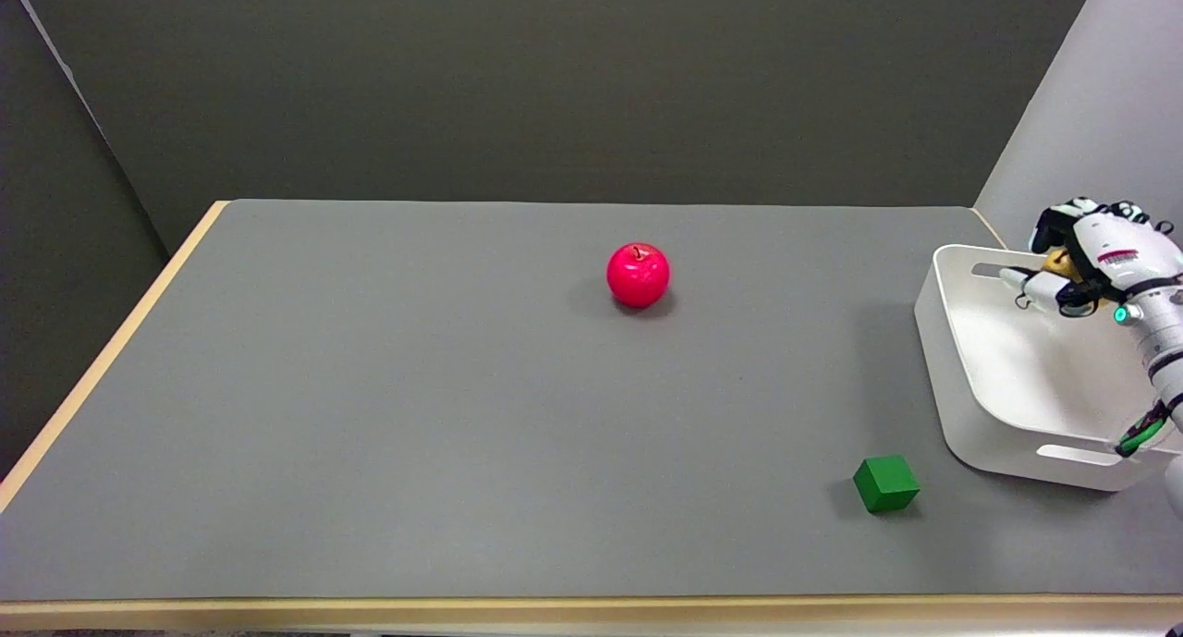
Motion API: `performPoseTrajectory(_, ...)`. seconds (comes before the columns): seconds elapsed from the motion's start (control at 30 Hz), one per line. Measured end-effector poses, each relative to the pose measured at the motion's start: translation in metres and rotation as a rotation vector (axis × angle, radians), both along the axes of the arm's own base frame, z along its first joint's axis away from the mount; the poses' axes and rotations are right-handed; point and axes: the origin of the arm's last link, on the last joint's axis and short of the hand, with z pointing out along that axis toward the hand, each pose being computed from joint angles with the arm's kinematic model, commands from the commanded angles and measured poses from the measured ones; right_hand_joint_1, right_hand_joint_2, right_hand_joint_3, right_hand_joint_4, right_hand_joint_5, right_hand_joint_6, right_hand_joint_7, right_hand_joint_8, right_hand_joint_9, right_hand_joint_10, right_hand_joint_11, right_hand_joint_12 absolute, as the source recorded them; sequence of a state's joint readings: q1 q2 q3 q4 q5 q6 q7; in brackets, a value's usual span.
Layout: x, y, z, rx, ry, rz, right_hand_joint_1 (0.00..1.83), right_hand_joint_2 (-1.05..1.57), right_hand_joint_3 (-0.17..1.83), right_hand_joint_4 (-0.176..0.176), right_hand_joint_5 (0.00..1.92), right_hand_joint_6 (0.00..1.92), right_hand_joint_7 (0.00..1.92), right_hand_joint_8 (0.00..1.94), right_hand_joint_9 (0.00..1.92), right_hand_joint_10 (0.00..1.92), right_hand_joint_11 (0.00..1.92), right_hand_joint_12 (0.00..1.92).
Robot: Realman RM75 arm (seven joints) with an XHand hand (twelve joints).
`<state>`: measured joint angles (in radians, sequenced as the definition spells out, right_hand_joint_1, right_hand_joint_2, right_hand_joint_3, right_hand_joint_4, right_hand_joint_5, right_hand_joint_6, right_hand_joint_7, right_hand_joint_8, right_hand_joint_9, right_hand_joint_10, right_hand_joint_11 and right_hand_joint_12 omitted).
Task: Place the yellow pear into the white box.
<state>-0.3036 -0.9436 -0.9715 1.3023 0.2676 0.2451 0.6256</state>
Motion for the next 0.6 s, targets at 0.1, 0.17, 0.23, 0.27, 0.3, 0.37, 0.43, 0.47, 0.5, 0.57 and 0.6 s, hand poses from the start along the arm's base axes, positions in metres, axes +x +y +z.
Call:
performPoseTrajectory(0.1,-0.005,0.003,-0.001,0.002,-0.024,0.020,1.17,1.10,0.43,-0.101,0.39,1.31,0.25,1.50,0.42,1.63,0.00,1.89)
performPoseTrajectory(0.17,-0.007,0.005,-0.002,0.008,-0.042,0.046,0.94,0.68,0.94,-0.035,0.23,0.64,0.21,0.67,0.24,0.99,0.00,1.69)
performPoseTrajectory(0.23,-0.009,0.006,-0.003,0.013,-0.057,0.070,0.70,0.62,0.97,-0.005,0.14,0.44,0.10,0.30,0.09,0.60,0.00,1.31)
performPoseTrajectory(0.27,-0.010,0.007,-0.003,0.015,-0.066,0.082,0.60,0.59,0.95,0.014,0.09,0.40,0.04,0.15,0.02,0.47,0.00,1.06)
performPoseTrajectory(0.3,-0.012,0.008,-0.004,0.016,-0.075,0.093,0.55,0.58,0.94,0.021,0.06,0.37,0.01,0.07,0.00,0.33,0.00,0.92)
performPoseTrajectory(0.37,-0.013,0.010,-0.004,0.017,-0.089,0.115,0.51,0.57,0.90,0.031,0.04,0.31,0.00,0.00,0.00,0.13,0.00,0.72)
performPoseTrajectory(0.43,-0.015,0.012,-0.005,0.020,-0.102,0.137,0.50,0.53,0.80,0.055,0.01,0.18,0.00,0.00,0.00,0.00,0.00,0.39)
performPoseTrajectory(0.47,-0.016,0.014,-0.005,0.020,-0.107,0.148,0.50,0.52,0.81,0.053,0.00,0.14,0.00,0.00,0.00,0.00,0.00,0.33)
performPoseTrajectory(0.5,-0.017,0.015,-0.006,0.021,-0.112,0.155,0.50,0.52,0.81,0.052,0.00,0.10,0.00,0.00,0.00,0.00,0.00,0.24)
performPoseTrajectory(0.57,-0.019,0.017,-0.007,0.024,-0.120,0.171,0.51,0.51,0.78,0.055,0.00,0.06,0.00,0.00,0.00,0.00,0.00,0.00)
performPoseTrajectory(0.6,-0.019,0.018,-0.007,0.025,-0.123,0.177,0.50,0.51,0.79,0.054,0.00,0.06,0.00,0.00,0.00,0.00,0.00,0.00)
